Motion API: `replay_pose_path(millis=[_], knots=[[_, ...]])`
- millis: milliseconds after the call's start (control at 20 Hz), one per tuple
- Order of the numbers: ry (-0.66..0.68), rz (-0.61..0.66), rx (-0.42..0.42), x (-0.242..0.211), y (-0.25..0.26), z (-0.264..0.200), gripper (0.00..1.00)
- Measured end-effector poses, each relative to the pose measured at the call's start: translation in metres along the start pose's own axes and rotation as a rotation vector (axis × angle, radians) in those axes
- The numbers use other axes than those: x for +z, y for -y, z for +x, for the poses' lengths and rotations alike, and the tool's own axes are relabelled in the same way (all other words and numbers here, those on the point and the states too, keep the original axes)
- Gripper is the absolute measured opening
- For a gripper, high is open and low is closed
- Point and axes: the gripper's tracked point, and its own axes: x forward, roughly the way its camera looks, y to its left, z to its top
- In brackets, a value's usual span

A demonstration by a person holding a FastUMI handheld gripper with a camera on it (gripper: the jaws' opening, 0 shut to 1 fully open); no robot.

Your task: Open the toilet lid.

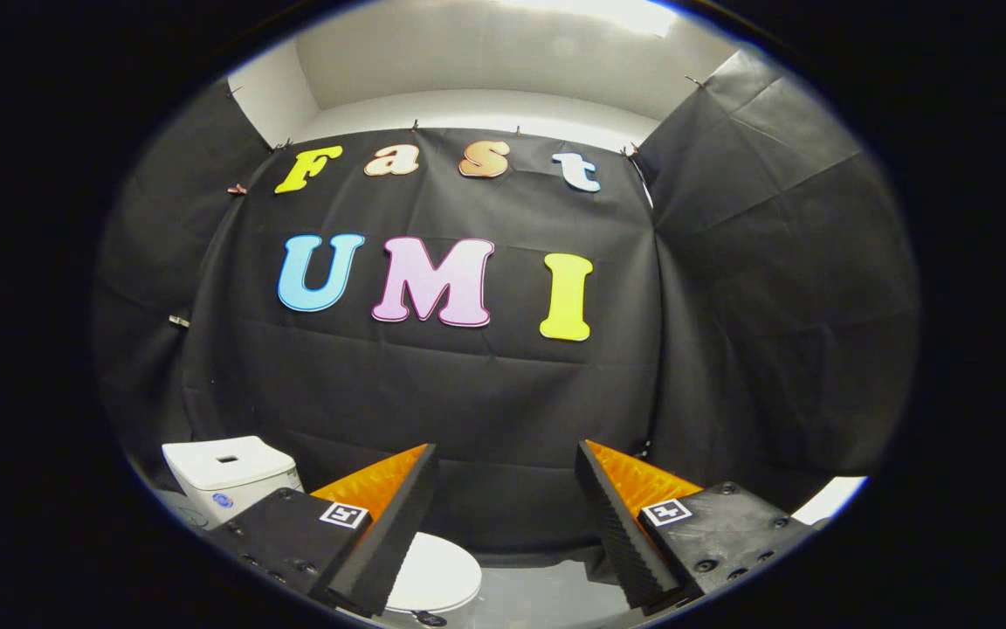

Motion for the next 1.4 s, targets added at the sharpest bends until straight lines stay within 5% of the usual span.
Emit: replay_pose_path(millis=[400,650,950,1300,1400], knots=[[-0.216,0.181,-0.078,-0.128,0.012,0.03,0.98],[-0.328,0.245,-0.056,-0.218,0.005,0.036,0.98],[-0.539,0.594,-0.107,-0.327,-0.012,0.034,0.99],[-0.791,0.988,-0.186,-0.425,-0.046,-0.02,0.99],[-0.879,1.078,-0.187,-0.454,-0.069,-0.037,0.9]])
